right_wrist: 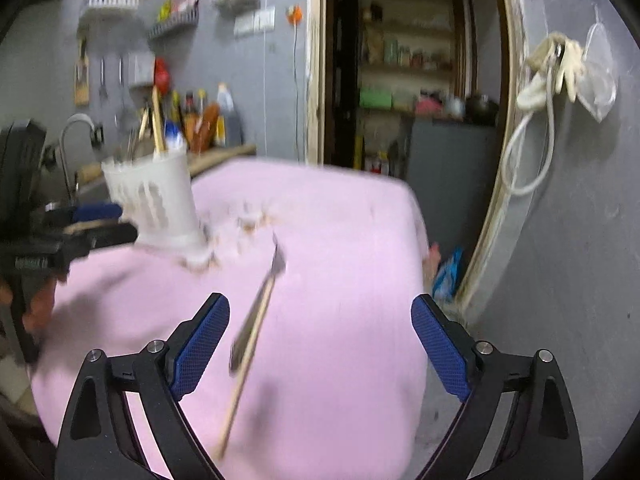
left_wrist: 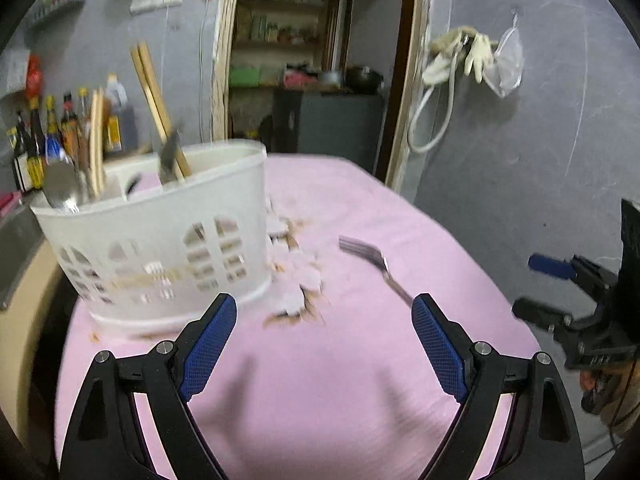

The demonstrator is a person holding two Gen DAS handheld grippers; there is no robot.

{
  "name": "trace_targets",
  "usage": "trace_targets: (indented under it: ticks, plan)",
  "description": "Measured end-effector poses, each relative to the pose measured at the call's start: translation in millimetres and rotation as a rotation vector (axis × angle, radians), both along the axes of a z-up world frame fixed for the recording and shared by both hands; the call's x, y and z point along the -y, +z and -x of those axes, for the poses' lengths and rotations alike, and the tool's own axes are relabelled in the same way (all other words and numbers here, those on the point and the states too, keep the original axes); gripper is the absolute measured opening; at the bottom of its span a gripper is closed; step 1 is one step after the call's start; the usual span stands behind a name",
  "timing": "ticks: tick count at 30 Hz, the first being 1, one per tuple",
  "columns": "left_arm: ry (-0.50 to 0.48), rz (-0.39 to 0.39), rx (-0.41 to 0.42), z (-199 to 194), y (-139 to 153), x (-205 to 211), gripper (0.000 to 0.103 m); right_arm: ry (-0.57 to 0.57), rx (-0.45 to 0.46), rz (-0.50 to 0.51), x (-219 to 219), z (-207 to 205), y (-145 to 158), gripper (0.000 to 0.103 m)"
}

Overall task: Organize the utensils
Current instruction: 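Move both tools down to the steel fork and wooden chopstick on the cloth, then close the right tool on the wooden chopstick while the left tool grasps the steel fork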

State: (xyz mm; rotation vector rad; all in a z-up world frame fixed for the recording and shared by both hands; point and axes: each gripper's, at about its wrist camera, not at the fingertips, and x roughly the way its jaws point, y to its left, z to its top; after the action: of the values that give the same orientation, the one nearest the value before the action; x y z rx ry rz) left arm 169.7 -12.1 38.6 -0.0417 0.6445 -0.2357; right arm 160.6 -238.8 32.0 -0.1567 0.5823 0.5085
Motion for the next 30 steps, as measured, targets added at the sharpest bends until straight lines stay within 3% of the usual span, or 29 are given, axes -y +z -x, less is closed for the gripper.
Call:
trace_targets:
  ticks: [4, 12, 15, 19, 22, 30]
  plan:
    - [0.002, 0.02, -0.103, -12.8, -11.5, 3.5, 0.086, 0.021, -0.087, 0.013, -3.0, 7.3, -18.5, 0.069]
    - [-0.033, 0.049, -0.262, -27.3, -30.3, 14.1, 0.086, 0.07, -0.182, 0.096, -17.7, 21.3, -45.0, 0.056]
    - [-0.046, 0.062, -0.274, -32.2, -30.8, 19.0, 0.085, 0.06, -0.158, 0.14, -18.5, 23.6, -46.6, 0.048]
    - [-0.075, 0.093, -0.293, -39.0, -29.9, 24.1, 0.085, 0.035, -0.139, 0.167, -13.1, 18.0, -48.4, 0.022]
    - [-0.087, 0.111, -0.31, -44.5, -29.3, 26.6, 0.083, 0.027, -0.129, 0.166, -8.1, 9.8, -49.2, 0.011]
    - [-0.101, 0.138, -0.348, -64.9, -28.4, 36.1, 0.076, 0.021, -0.071, 0.224, -7.3, -8.6, -45.8, 0.007]
